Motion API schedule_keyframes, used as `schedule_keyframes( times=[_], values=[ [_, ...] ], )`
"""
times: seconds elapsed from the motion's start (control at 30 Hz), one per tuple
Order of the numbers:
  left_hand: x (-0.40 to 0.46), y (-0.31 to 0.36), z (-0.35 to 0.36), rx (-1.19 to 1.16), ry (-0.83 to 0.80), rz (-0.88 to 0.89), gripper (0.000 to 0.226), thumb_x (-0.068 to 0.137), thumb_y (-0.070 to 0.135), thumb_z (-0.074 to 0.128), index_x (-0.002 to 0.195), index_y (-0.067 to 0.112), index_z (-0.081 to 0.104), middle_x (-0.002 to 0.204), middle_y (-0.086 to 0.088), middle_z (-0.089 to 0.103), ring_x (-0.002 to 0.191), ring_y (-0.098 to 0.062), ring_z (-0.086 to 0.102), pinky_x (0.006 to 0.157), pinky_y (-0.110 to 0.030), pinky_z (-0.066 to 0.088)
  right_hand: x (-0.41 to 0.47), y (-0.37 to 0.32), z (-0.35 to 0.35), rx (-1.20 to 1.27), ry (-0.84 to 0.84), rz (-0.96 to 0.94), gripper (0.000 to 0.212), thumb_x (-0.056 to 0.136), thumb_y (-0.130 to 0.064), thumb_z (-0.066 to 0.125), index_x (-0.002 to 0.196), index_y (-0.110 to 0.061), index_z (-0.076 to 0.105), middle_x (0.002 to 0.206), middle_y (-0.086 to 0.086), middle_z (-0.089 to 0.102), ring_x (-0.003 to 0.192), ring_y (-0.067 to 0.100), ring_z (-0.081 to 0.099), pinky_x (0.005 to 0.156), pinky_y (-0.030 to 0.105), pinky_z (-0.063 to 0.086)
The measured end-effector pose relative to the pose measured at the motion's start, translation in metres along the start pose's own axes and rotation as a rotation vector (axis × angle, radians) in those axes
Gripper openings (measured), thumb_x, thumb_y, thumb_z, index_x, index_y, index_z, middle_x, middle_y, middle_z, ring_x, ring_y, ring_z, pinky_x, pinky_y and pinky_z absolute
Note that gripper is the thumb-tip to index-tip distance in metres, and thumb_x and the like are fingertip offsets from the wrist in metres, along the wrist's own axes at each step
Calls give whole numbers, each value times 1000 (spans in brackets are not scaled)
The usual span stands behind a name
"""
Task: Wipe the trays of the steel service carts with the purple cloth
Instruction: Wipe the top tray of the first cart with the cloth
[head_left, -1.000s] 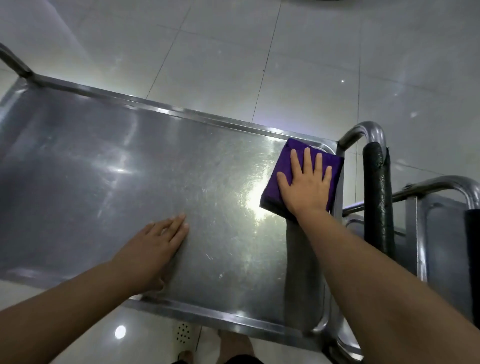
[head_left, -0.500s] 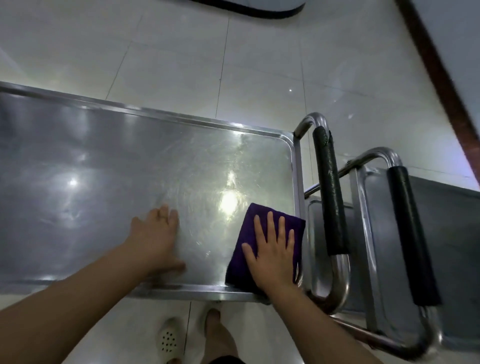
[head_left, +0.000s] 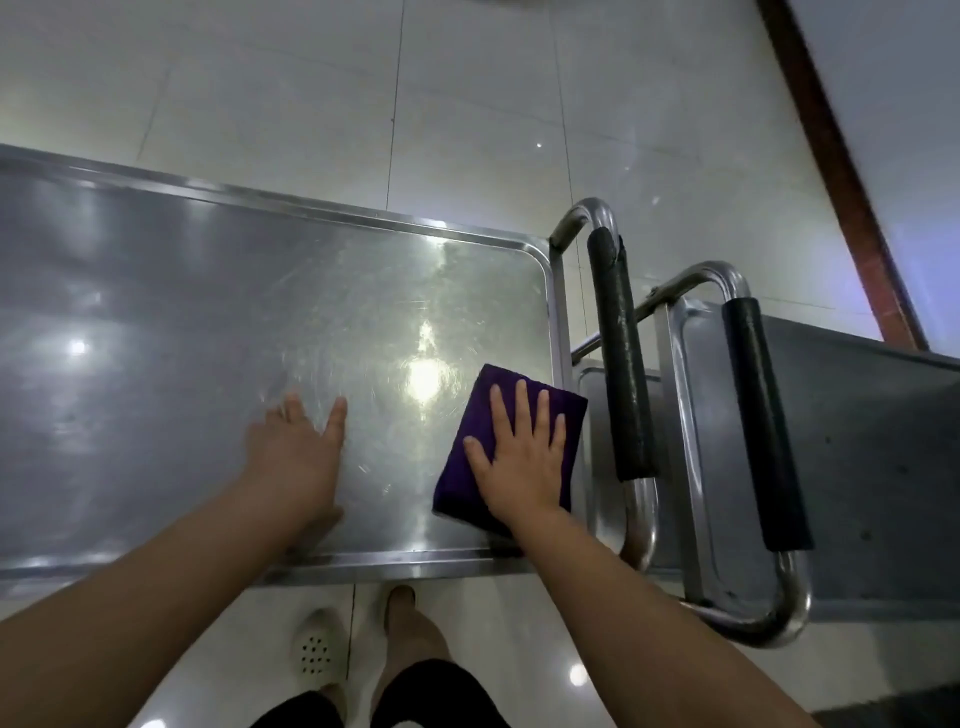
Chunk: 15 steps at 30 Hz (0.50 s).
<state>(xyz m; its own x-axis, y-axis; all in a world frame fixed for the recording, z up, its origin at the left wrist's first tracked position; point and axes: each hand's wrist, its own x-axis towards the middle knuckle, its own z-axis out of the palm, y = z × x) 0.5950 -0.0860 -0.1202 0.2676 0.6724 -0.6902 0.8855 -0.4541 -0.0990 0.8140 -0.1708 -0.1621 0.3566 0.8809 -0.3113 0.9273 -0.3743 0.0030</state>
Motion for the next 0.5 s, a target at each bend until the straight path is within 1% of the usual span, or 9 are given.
schedule_keyframes(
  times=[0.07,0.13,0.2,0.33,0.5],
  values=[
    [1,-1,1,-12,8,0,119,76,61,64,148,18,-20,150,-33,-1,138,-43,17,108,-45,30,35,-4,-13,4,5,34,72,92,-63,12,153,-31,-9,161,4,-15,147,27,-18,117,47,-14],
    [2,-2,1,-10,8,3,118,76,61,64,149,19,-19,149,-33,0,137,-43,18,107,-44,31,69,-9,-23,18,5,56,70,96,-60,21,153,-30,-7,161,3,-14,147,27,-17,116,47,-14],
    [3,-3,1,-1,4,9,118,76,61,64,149,18,-19,149,-33,1,137,-43,18,108,-43,30,101,-13,-32,38,7,74,69,97,-59,22,153,-30,-6,161,3,-13,147,27,-16,117,48,-13],
    [6,-2,-2,-3,-21,11,118,78,59,64,148,17,-21,151,-33,-4,140,-45,13,111,-44,26,155,-16,-48,54,-6,66,69,97,-60,20,153,-29,-6,162,3,-12,147,28,-15,116,50,-13],
    [6,-2,-4,-26,-36,19,116,81,58,63,147,18,-24,152,-32,-11,142,-44,6,115,-46,20,194,-12,-62,47,-11,30,69,97,-59,19,154,-28,-6,162,4,-11,147,29,-15,116,51,-13]
  ],
)
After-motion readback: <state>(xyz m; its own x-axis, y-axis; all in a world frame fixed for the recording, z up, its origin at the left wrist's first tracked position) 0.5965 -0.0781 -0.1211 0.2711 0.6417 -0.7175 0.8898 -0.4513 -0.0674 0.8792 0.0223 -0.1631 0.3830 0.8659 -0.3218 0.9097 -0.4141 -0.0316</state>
